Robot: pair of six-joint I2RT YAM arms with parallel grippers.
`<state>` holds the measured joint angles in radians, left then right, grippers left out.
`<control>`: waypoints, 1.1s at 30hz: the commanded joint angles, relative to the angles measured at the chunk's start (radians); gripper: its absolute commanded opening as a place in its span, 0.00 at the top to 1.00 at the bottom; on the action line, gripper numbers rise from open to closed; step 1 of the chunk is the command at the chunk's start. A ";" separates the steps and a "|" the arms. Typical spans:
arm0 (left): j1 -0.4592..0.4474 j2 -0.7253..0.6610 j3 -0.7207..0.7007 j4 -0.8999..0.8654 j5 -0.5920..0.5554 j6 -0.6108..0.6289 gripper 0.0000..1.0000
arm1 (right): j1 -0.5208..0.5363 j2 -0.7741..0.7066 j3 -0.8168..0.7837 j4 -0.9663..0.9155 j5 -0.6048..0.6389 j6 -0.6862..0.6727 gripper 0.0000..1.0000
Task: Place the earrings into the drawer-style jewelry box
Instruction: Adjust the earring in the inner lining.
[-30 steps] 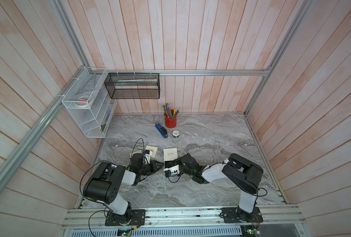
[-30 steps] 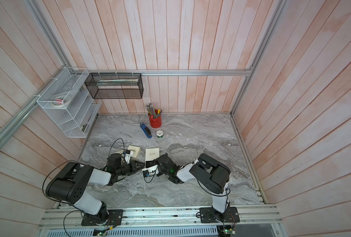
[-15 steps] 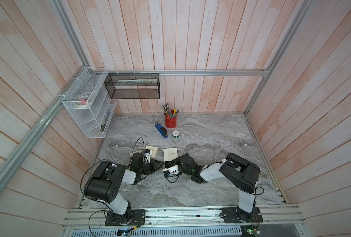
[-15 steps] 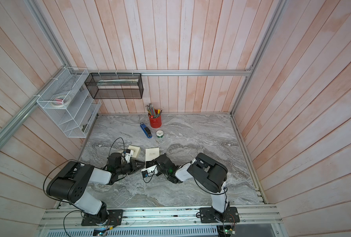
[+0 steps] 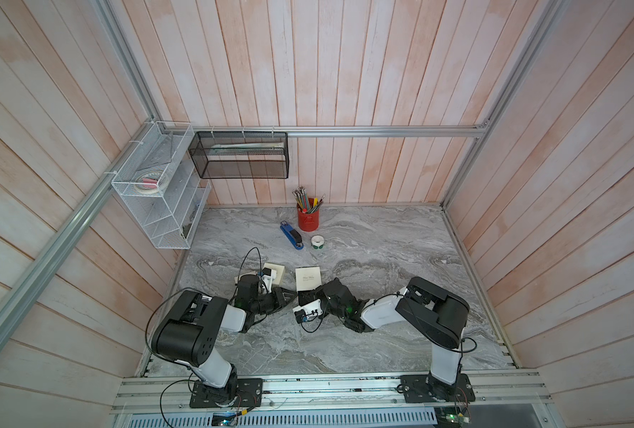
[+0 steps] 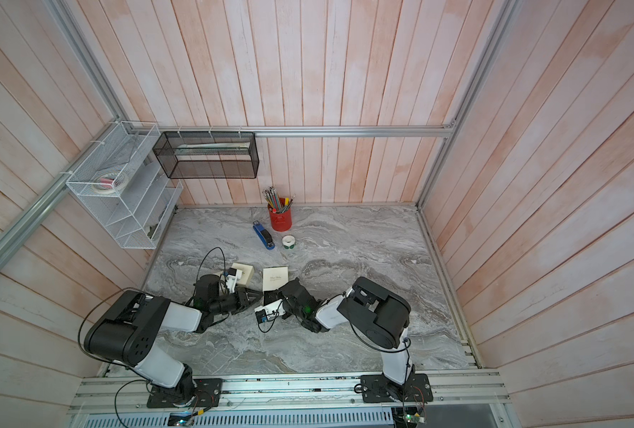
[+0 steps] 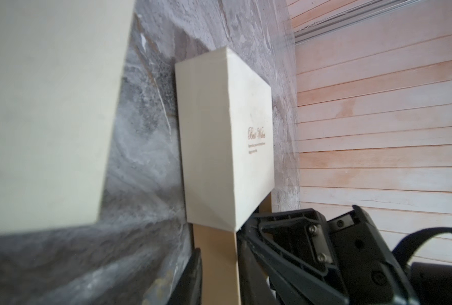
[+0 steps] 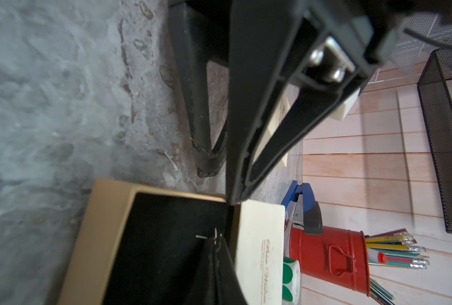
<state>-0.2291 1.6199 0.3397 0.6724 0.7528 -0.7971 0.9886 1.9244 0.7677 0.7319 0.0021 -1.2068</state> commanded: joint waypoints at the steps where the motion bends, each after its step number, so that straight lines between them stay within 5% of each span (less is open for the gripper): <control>1: 0.004 0.014 0.025 0.005 0.020 0.011 0.73 | 0.013 0.022 -0.022 -0.107 -0.025 0.009 1.00; 33: 0.008 0.037 0.000 0.094 0.002 -0.031 0.73 | -0.013 -0.082 -0.001 -0.123 -0.131 0.129 1.00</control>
<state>-0.2279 1.6608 0.3542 0.7326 0.7586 -0.8211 0.9829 1.8717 0.7677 0.6388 -0.1047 -1.1088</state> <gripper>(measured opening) 0.265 0.040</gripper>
